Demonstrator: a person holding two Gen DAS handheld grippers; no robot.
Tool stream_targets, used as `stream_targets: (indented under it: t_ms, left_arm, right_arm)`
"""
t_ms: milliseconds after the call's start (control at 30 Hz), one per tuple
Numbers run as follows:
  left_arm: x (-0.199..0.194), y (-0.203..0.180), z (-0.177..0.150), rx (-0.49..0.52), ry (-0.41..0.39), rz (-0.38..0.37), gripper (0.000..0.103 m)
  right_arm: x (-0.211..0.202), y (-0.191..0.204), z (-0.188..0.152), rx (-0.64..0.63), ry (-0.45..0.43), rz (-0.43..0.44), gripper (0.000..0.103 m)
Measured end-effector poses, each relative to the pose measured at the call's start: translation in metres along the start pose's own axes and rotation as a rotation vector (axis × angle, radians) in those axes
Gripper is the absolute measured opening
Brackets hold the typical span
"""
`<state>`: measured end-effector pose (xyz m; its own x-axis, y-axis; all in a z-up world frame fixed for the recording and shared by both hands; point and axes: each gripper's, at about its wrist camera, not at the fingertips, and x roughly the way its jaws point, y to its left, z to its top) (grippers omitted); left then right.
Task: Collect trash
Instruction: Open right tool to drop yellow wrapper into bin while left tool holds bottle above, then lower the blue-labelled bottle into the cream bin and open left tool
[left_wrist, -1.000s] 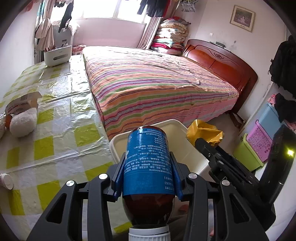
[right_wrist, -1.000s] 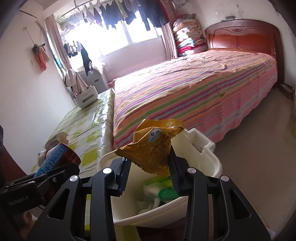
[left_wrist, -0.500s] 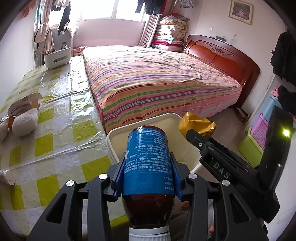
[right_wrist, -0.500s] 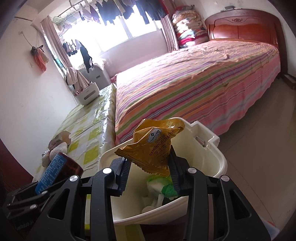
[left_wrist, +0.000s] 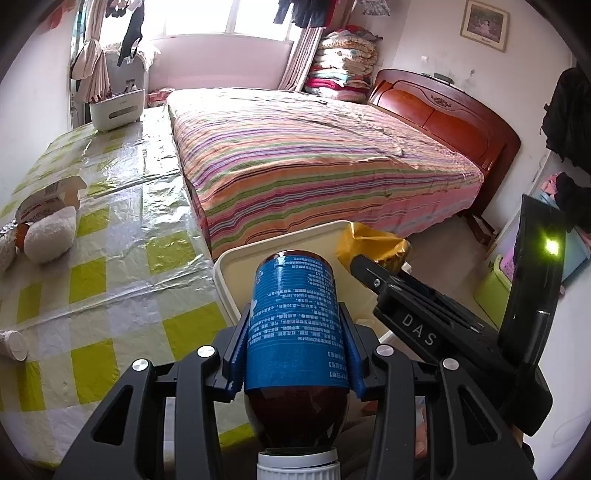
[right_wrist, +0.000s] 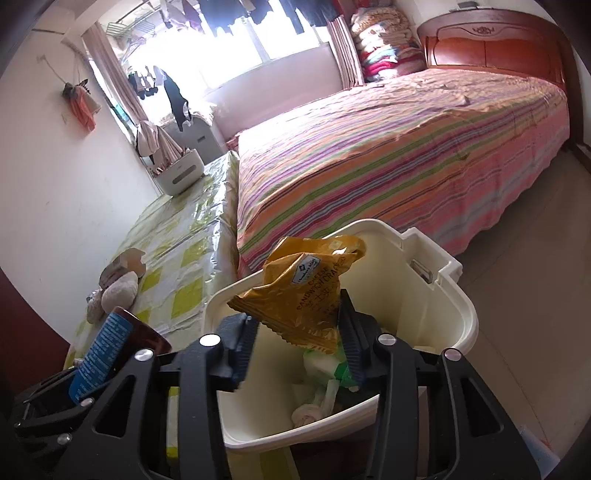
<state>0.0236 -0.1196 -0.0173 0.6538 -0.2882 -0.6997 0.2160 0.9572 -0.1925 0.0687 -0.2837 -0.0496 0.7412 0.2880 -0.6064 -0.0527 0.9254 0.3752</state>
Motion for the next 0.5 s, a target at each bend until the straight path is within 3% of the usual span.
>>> stream_targets:
  t_ms: [33,200,500]
  left_arm:
    - [0.0,0.0,0.0,-0.002,0.0,-0.001,0.041]
    - [0.0,0.0,0.0,-0.002,0.0,-0.002,0.041]
    - [0.006,-0.001,0.003,0.003,0.011,-0.005,0.041]
  right_arm:
    - [-0.001,0.0,0.0,0.003,-0.003,-0.002,0.06]
    - [-0.008,-0.011,0.002,0.049,-0.029,-0.001,0.074]
    - [-0.045,-0.032,0.008,0.162,-0.201,0.018,0.076]
